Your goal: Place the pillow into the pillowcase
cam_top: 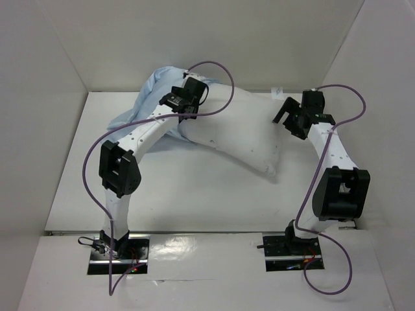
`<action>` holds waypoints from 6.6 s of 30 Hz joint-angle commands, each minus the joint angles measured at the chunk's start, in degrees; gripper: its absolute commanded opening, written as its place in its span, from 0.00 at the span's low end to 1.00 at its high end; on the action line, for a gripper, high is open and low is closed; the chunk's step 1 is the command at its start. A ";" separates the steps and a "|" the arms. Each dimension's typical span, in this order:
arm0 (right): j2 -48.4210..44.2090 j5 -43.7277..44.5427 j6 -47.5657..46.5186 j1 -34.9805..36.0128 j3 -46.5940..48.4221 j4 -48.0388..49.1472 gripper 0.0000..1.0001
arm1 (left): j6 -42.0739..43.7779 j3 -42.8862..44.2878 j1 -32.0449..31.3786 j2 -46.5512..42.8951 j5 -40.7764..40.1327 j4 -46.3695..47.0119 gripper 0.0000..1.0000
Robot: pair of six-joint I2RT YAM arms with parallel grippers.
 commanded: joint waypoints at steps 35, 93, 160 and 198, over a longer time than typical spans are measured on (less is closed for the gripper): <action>-6.89 -26.11 13.53 17.51 -9.16 30.47 0.00 | -15.66 19.72 -7.14 4.06 70.08 6.69 0.00; -21.91 -21.54 10.46 21.38 -17.27 24.33 0.00 | -10.98 17.42 -13.81 -4.83 69.77 4.02 0.00; -25.62 -29.94 3.78 10.93 -31.50 11.30 1.00 | -18.73 -61.86 -6.09 -27.23 0.83 32.52 0.29; -20.33 -25.23 6.51 16.90 -19.89 19.32 0.00 | -10.21 -7.79 -12.51 -29.25 42.31 3.78 0.00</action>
